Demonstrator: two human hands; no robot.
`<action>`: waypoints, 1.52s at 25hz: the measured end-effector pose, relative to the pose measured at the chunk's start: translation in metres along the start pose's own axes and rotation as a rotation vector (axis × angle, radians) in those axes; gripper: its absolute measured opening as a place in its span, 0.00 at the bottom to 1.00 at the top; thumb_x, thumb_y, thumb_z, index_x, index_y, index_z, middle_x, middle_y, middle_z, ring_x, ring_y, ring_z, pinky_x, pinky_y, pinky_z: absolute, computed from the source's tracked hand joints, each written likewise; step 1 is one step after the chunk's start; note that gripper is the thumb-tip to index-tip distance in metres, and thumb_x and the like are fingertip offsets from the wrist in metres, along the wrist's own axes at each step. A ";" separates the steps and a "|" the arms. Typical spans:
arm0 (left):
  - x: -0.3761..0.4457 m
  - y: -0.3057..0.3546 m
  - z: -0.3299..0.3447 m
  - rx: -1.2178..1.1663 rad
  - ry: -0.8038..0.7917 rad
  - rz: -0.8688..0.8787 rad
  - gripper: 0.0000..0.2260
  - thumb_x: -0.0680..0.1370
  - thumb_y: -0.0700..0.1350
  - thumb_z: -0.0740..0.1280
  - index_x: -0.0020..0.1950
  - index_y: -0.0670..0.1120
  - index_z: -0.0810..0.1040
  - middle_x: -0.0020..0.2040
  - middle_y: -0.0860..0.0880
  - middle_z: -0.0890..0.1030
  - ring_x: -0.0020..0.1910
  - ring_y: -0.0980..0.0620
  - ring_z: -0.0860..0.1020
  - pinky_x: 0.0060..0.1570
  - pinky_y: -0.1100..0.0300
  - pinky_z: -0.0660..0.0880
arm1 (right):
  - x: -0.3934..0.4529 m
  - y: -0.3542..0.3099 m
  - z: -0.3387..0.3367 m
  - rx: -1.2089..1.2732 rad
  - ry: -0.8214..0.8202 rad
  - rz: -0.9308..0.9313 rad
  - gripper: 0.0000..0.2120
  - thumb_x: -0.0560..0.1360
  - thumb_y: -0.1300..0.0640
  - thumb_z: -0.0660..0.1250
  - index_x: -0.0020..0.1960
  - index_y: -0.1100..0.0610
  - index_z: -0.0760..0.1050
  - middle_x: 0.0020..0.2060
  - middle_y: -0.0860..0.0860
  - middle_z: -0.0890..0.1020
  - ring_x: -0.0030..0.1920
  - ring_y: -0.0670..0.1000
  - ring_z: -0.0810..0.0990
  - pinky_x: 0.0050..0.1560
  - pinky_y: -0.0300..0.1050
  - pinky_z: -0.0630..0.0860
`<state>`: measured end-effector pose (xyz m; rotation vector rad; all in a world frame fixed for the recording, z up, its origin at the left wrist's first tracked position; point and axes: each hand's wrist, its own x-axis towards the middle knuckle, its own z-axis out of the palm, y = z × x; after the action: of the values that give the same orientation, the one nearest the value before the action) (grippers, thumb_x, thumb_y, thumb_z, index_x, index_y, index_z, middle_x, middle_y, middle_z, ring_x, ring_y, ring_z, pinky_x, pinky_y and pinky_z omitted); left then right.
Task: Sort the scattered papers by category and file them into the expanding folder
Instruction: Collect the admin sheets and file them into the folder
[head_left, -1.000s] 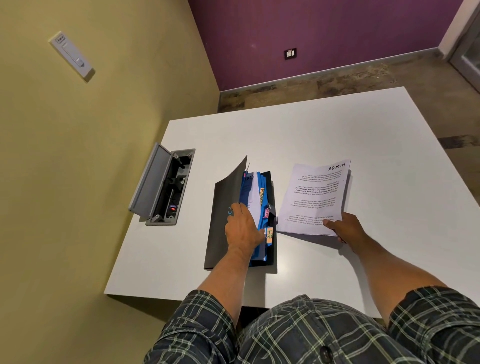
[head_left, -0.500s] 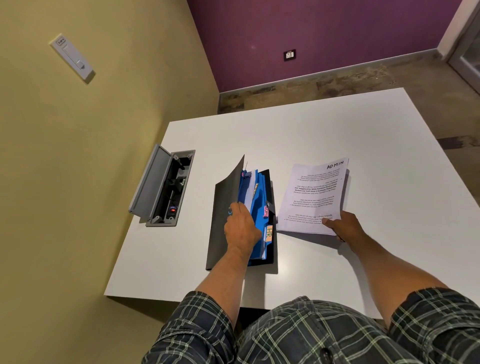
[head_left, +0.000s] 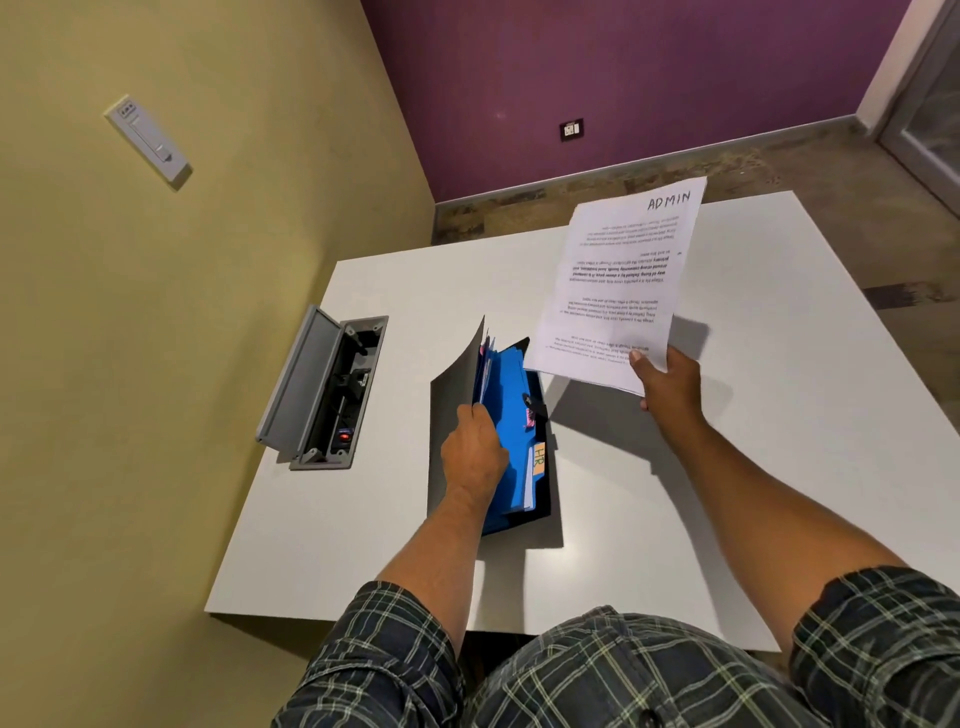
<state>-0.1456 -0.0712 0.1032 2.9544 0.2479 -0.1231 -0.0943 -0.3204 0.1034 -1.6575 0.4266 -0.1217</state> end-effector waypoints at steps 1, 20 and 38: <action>0.001 0.000 -0.001 -0.005 0.004 -0.002 0.18 0.76 0.40 0.70 0.64 0.42 0.71 0.61 0.45 0.73 0.48 0.46 0.80 0.41 0.57 0.77 | 0.001 -0.007 0.005 0.004 -0.005 -0.009 0.15 0.80 0.57 0.67 0.66 0.55 0.78 0.52 0.50 0.83 0.42 0.47 0.80 0.26 0.40 0.74; 0.014 0.007 -0.022 -0.310 0.017 -0.138 0.16 0.75 0.40 0.71 0.59 0.42 0.70 0.59 0.44 0.73 0.53 0.44 0.79 0.40 0.59 0.71 | -0.001 -0.075 0.019 -0.470 -0.682 0.042 0.03 0.71 0.67 0.69 0.39 0.62 0.76 0.25 0.53 0.70 0.22 0.49 0.65 0.25 0.38 0.61; 0.018 0.013 -0.020 -0.321 0.069 -0.175 0.18 0.75 0.45 0.72 0.61 0.41 0.71 0.58 0.43 0.73 0.57 0.43 0.78 0.41 0.58 0.73 | -0.025 -0.093 0.062 -0.639 -0.496 -0.186 0.08 0.74 0.62 0.64 0.45 0.64 0.81 0.30 0.57 0.81 0.22 0.53 0.75 0.21 0.37 0.68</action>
<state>-0.1247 -0.0769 0.1235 2.6173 0.4863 -0.0019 -0.0779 -0.2473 0.1897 -2.2682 -0.0884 0.3175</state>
